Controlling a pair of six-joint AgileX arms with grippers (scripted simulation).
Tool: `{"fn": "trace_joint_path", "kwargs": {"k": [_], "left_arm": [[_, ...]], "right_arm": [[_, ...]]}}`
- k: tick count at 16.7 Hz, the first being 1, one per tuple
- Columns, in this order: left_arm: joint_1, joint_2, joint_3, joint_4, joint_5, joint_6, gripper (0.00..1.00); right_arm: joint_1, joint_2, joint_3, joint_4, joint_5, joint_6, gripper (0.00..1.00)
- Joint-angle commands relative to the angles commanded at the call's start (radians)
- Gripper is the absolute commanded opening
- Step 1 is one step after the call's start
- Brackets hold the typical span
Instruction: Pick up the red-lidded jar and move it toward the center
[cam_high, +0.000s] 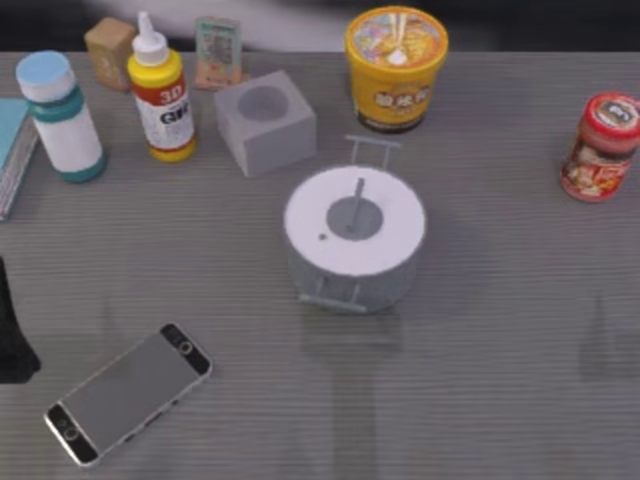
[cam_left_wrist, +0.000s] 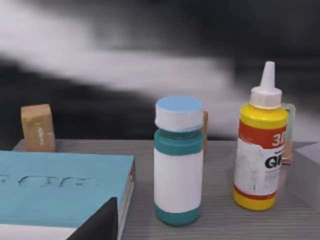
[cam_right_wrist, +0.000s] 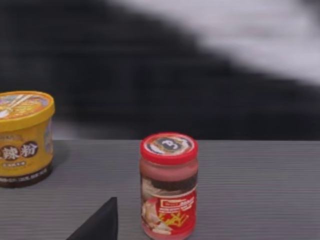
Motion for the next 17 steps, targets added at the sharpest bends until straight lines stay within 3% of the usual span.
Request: {"fn": "trace_joint_path", "kwargs": {"k": [4, 8, 17], "left_arm": [[0.0, 0.0, 0.0, 0.0, 0.0, 0.0, 1.0], [0.0, 0.0, 0.0, 0.0, 0.0, 0.0, 1.0], [0.0, 0.0, 0.0, 0.0, 0.0, 0.0, 1.0]], "right_arm": [[-0.001, 0.026, 0.017, -0.022, 0.001, -0.003, 1.0], [-0.009, 0.198, 0.138, -0.159, 0.007, -0.023, 1.0], [-0.029, 0.95, 0.81, -0.699, 0.019, -0.137, 1.0]]}}
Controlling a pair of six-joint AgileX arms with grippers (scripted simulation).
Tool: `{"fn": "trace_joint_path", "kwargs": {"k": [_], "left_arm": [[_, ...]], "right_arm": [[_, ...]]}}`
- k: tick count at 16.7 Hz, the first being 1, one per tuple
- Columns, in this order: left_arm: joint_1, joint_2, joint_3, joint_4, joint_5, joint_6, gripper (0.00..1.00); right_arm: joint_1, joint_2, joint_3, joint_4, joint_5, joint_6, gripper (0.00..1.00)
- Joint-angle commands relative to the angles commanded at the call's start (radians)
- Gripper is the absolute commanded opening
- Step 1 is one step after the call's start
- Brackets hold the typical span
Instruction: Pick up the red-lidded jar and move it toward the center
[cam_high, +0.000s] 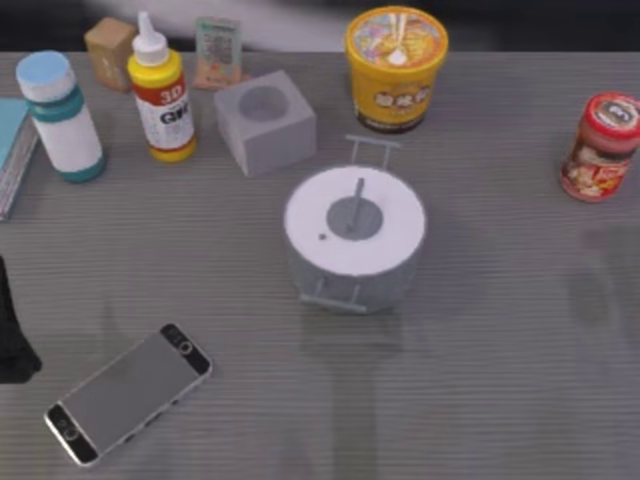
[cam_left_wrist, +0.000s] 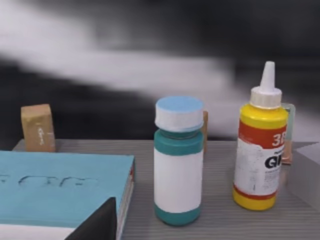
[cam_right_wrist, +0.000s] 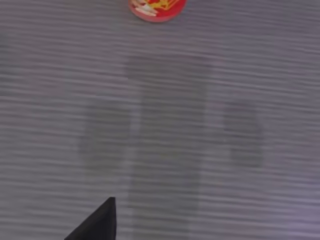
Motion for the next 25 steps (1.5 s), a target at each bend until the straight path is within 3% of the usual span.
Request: {"fn": "trace_joint_path", "kwargs": {"k": [9, 16, 21, 25], "left_arm": [[0.0, 0.0, 0.0, 0.0, 0.0, 0.0, 1.0], [0.0, 0.0, 0.0, 0.0, 0.0, 0.0, 1.0], [0.0, 0.0, 0.0, 0.0, 0.0, 0.0, 1.0], [0.0, 0.0, 0.0, 0.0, 0.0, 0.0, 1.0]], "right_arm": [[0.006, 0.901, 0.986, -0.528, -0.011, -0.171, 1.0], [0.023, 1.487, 1.693, -0.803, -0.033, -0.293, 1.0], [0.039, 1.747, 2.015, -0.911, -0.05, -0.354, 1.0], [0.045, 1.816, 2.096, -0.938, -0.056, -0.372, 1.0]]}}
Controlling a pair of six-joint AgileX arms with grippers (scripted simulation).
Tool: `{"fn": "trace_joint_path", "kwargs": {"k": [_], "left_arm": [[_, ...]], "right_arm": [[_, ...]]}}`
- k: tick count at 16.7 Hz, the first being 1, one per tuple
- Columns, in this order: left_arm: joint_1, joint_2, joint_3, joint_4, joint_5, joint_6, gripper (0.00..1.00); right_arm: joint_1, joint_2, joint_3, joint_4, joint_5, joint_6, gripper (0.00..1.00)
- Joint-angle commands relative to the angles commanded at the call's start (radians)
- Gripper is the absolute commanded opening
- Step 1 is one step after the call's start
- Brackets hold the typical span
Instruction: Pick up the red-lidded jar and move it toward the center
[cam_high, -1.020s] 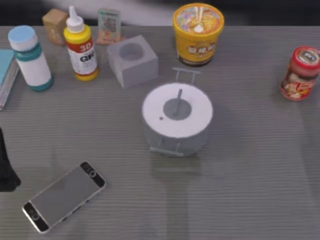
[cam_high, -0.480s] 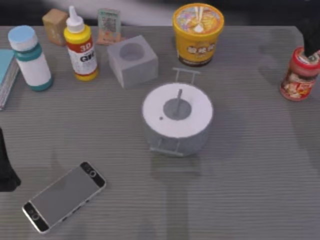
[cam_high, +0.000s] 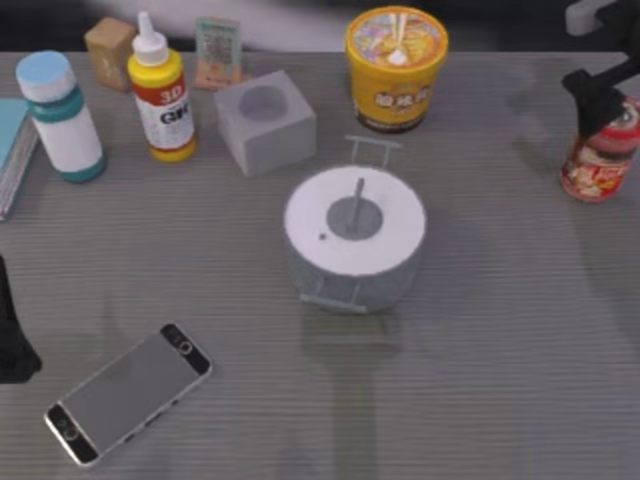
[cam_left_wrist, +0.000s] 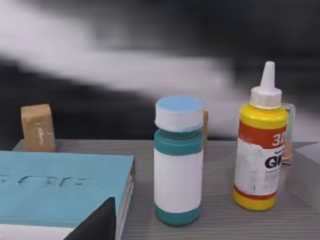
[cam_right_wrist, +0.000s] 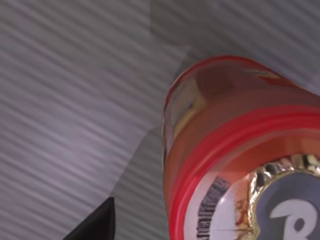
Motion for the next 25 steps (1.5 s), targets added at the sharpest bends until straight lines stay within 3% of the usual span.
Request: {"fn": "trace_joint_path", "kwargs": {"k": [7, 15, 21, 25], "left_arm": [[0.0, 0.0, 0.0, 0.0, 0.0, 0.0, 1.0], [0.0, 0.0, 0.0, 0.0, 0.0, 0.0, 1.0], [0.0, 0.0, 0.0, 0.0, 0.0, 0.0, 1.0], [0.0, 0.0, 0.0, 0.0, 0.0, 0.0, 1.0]], "right_arm": [[-0.004, 0.015, 0.014, -0.004, 0.001, -0.001, 1.0], [0.003, 0.261, 0.371, -0.105, 0.004, 0.004, 1.0], [0.005, 0.298, 0.416, -0.119, 0.005, 0.006, 1.0], [0.005, 0.298, 0.416, -0.119, 0.005, 0.006, 0.7]]}}
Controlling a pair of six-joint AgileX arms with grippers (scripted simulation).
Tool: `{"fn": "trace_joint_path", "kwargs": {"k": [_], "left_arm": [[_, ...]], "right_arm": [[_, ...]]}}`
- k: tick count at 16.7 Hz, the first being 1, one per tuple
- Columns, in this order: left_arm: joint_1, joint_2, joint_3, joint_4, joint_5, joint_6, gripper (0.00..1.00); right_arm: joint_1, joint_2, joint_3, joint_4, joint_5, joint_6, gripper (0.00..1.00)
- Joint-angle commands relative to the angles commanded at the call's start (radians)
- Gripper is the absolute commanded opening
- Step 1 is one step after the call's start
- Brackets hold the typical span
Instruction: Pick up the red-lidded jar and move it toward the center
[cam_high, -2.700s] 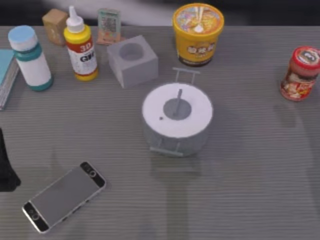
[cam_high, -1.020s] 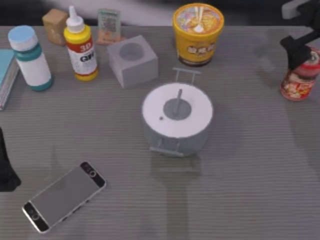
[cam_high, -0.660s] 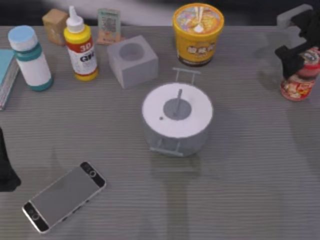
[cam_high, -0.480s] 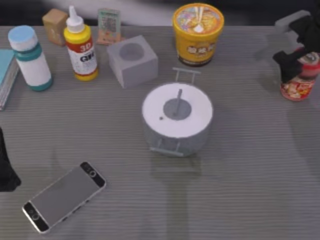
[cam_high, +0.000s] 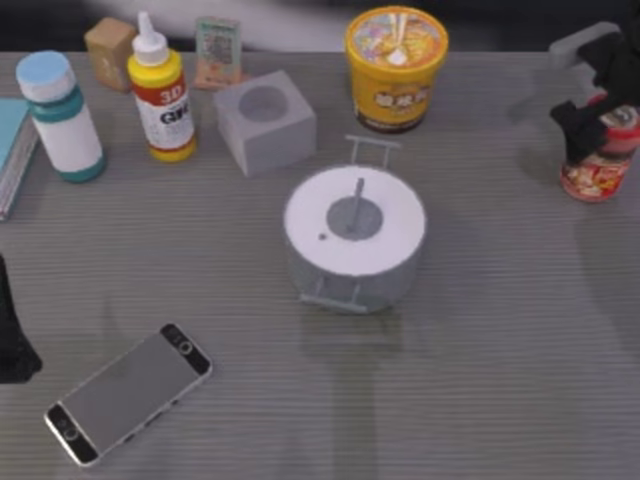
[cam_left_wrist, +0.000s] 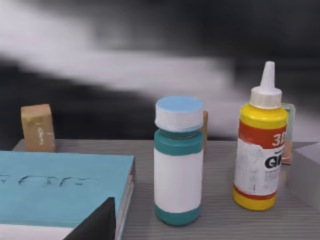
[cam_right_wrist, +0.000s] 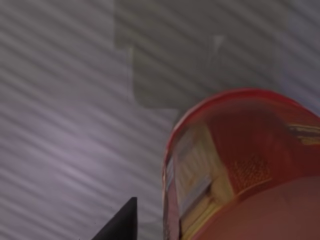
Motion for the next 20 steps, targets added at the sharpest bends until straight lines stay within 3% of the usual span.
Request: {"fn": "trace_joint_path", "kwargs": {"k": [9, 20], "left_arm": [[0.0, 0.0, 0.0, 0.0, 0.0, 0.0, 1.0], [0.0, 0.0, 0.0, 0.0, 0.0, 0.0, 1.0]], "right_arm": [[0.0, 0.0, 0.0, 0.0, 0.0, 0.0, 0.02], [-0.001, -0.007, -0.011, 0.002, -0.002, 0.0, 0.0]]}}
